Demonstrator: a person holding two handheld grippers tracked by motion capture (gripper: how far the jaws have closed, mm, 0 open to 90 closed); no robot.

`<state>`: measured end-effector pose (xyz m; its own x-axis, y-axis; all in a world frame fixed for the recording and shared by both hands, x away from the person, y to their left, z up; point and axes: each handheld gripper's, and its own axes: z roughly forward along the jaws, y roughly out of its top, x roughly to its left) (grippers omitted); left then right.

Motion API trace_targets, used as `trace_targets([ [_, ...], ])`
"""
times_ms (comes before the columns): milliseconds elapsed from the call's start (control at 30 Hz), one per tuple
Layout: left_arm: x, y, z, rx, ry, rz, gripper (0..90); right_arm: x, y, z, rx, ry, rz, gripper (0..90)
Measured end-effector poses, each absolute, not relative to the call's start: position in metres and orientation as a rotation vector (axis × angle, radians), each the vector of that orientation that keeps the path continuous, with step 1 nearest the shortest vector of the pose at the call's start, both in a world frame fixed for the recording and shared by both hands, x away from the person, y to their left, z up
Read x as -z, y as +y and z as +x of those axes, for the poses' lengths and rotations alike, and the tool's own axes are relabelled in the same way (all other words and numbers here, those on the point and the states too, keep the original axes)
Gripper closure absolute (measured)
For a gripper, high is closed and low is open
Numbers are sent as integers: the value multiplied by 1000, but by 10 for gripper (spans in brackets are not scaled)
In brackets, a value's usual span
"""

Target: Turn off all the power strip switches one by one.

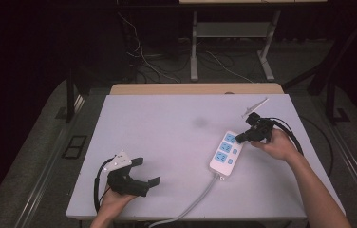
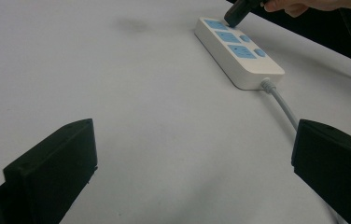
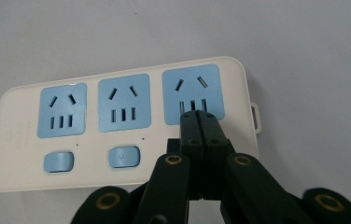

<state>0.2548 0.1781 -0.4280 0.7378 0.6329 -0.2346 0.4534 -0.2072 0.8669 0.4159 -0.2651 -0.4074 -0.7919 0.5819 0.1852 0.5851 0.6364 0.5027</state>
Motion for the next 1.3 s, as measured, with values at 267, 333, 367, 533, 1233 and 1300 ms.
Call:
trace_targets([
  [267,428,177,254,-204,843,1849,0,410,-271,417,926,-2785,-1050,900],
  [333,428,177,254,-205,843,1849,0,410,-270,417,921,-2790,-1050,900],
  [367,428,177,254,-205,843,1850,0,410,-270,416,919,-2790,-1051,900],
  [533,428,177,254,-205,842,1850,0,410,-269,416,916,-2800,-1051,900],
  [1233,428,178,254,-203,845,1848,0,409,-264,412,893,-2868,-1027,900],
  [1300,428,178,254,-203,847,1847,0,409,-264,411,888,-2875,-1026,900],
])
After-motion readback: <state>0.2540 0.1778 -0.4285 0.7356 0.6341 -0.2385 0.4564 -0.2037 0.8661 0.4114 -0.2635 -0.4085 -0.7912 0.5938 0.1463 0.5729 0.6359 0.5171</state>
